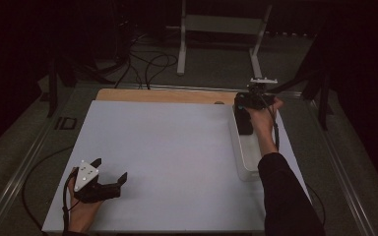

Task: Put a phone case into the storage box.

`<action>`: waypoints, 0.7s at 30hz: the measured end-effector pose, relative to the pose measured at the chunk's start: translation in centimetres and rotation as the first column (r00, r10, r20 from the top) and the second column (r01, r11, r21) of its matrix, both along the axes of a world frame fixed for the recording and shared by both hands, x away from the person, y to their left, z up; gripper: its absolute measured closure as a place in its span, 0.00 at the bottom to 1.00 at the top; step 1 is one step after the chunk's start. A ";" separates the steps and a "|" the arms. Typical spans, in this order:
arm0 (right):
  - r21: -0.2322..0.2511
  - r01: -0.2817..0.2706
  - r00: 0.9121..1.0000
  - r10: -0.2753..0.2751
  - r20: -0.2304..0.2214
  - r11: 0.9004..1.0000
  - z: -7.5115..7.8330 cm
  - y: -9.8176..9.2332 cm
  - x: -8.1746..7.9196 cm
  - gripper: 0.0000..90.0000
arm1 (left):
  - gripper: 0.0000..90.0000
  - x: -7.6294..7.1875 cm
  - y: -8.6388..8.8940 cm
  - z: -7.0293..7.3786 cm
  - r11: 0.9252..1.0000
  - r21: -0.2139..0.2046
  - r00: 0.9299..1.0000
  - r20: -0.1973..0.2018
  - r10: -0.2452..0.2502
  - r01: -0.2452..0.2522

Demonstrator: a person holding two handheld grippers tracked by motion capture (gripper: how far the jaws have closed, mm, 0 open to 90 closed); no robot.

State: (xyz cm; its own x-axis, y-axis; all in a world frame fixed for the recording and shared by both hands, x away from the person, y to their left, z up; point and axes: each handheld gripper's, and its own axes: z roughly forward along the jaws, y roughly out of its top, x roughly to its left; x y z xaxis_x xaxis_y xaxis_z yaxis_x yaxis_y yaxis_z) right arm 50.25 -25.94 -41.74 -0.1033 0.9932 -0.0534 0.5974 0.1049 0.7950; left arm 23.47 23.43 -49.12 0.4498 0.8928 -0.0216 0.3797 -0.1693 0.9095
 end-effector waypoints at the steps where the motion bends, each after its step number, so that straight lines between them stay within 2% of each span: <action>1: -0.001 0.001 1.000 -0.001 0.015 1.000 0.4 -0.2 -0.2 0.08 | 0.00 0.0 0.0 0.0 1.000 0.002 1.000 0.002 -0.001 0.001; 4: 0.011 -0.004 1.000 0.004 0.029 1.000 0.8 -0.3 -0.6 0.08 | 0.00 0.0 0.0 0.0 1.000 0.001 1.000 0.001 0.000 0.000; 6: 0.029 -0.051 0.998 0.050 0.037 0.998 1.6 -0.4 -1.9 0.09 | 0.00 0.0 0.0 0.0 1.000 0.000 1.000 -0.001 0.000 0.000; 9: 0.016 -0.104 0.994 0.104 0.032 0.994 2.1 -0.2 -3.2 0.09 | 0.00 0.0 0.0 0.0 1.000 0.001 1.000 0.000 -0.001 0.001; 13: 0.024 -0.162 0.986 0.161 0.039 0.986 2.6 0.0 -5.4 0.09 | 0.00 0.0 0.0 0.0 1.000 0.001 1.000 -0.002 -0.002 0.002; 14: 0.024 -0.162 0.986 0.161 0.039 0.986 2.6 0.0 -5.4 0.09 | 0.00 0.0 0.0 0.0 1.000 0.001 1.000 -0.002 -0.002 0.002; 15: 0.027 -0.193 0.980 0.192 0.043 0.981 2.7 0.1 -6.8 0.09 | 0.00 0.0 0.0 0.1 1.000 0.000 1.000 -0.001 -0.002 0.002; 19: 0.037 -0.242 0.969 0.240 0.060 0.970 2.6 0.3 -9.4 0.09 | 0.00 0.0 0.0 0.1 1.000 -0.001 1.000 -0.004 -0.005 0.005; 20: 0.037 -0.242 0.969 0.240 0.060 0.970 2.6 0.3 -9.4 0.09 | 0.00 0.0 0.0 0.1 1.000 -0.001 1.000 -0.004 -0.005 0.005; 21: 0.030 -0.274 0.960 0.272 0.069 0.961 2.4 0.4 -11.1 0.09 | 0.00 0.0 -0.1 0.2 1.000 -0.001 1.000 -0.008 -0.009 0.009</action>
State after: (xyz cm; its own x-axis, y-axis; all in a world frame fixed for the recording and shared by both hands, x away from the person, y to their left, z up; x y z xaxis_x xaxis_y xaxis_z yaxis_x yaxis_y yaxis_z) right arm 39.13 -25.52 -39.34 -0.3684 0.9292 -0.0306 0.4988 0.2253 0.8369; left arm 23.46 23.38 -48.96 0.4575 0.8888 -0.0267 0.3859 -0.1714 0.9065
